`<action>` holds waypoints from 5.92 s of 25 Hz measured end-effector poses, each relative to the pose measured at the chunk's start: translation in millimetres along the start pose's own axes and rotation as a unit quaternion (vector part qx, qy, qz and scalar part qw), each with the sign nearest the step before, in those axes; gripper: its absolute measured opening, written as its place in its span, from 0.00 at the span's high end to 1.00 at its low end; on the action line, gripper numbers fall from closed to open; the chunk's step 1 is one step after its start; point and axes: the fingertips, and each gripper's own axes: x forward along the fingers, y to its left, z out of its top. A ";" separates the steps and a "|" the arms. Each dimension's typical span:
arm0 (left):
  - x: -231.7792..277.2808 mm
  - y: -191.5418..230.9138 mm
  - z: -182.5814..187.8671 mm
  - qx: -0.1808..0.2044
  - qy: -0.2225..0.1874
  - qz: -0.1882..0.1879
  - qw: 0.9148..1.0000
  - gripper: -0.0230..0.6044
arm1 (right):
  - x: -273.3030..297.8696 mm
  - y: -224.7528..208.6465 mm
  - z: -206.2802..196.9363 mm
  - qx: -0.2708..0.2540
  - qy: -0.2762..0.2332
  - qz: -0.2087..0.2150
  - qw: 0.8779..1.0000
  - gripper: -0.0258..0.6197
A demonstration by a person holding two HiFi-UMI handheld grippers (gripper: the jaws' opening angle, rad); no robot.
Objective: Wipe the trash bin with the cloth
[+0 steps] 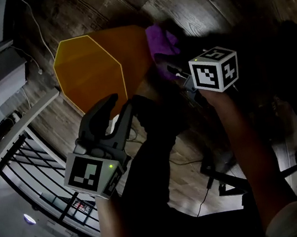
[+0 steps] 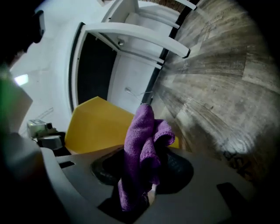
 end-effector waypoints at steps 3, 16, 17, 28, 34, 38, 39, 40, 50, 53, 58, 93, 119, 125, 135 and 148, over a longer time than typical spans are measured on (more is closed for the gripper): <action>-4.3 0.7 -9.4 0.007 0.010 0.013 1.000 0.78 | -6.2 37.6 6.8 0.007 -0.020 0.074 0.997 0.68; -6.7 15.2 -54.0 0.034 0.072 0.047 0.996 0.75 | -43.2 152.7 29.7 -0.055 -0.050 0.256 0.964 0.68; -4.9 18.0 -60.2 0.023 0.081 0.050 0.995 0.75 | -40.3 154.2 24.9 -0.054 -0.045 0.260 0.963 0.68; 4.7 8.5 -54.9 -0.035 0.061 0.029 0.997 0.87 | -13.3 78.8 -9.9 -0.049 0.001 0.132 0.990 0.68; 9.3 3.9 -41.0 -0.051 0.036 0.015 0.998 0.88 | 2.7 36.8 -12.2 -0.047 0.015 0.077 0.996 0.68; 11.6 1.8 -32.2 -0.059 0.025 0.012 0.998 0.88 | 13.6 9.7 -12.4 -0.052 0.036 0.043 0.997 0.68; 12.0 1.2 -30.7 -0.057 0.023 0.011 0.998 0.88 | 16.4 2.3 -13.3 -0.053 0.044 0.033 0.997 0.68; 12.4 0.6 -29.3 -0.056 0.021 0.010 0.998 0.88 | 19.1 -4.7 -14.2 -0.054 0.051 0.024 0.997 0.68; 15.2 -6.6 -17.0 -0.071 0.010 -0.002 0.997 0.88 | 40.8 -61.2 -36.4 -0.081 0.139 -0.088 0.983 0.68; 16.1 -5.6 -16.4 -0.073 0.011 0.001 0.997 0.88 | 44.3 -72.4 -39.3 -0.099 0.157 -0.116 0.976 0.68; 14.8 -5.6 -14.6 -0.075 0.009 0.001 0.997 0.88 | 48.2 -86.8 -47.1 -0.119 0.190 -0.152 0.963 0.68; 4.0 -5.0 -51.4 0.040 0.082 -0.007 0.996 0.62 | -50.1 151.8 37.8 -0.051 -0.058 0.276 0.958 0.68; 12.7 -2.9 -44.8 0.046 0.083 0.009 0.995 0.84 | 18.0 8.9 -16.0 -0.003 0.039 0.082 0.996 0.68; 13.4 -2.4 -38.7 0.029 0.074 0.013 0.997 0.85 | 37.4 -44.7 -37.9 -0.008 0.088 -0.015 0.996 0.68; 14.3 -3.5 -33.8 -0.027 0.063 0.002 0.998 0.86 | 48.9 -91.7 -52.3 -0.073 0.172 -0.168 0.968 0.68; 19.1 -4.0 15.5 -0.126 -0.032 -0.007 0.991 0.86 | 12.2 -83.8 1.4 -0.020 0.049 -0.178 0.983 0.68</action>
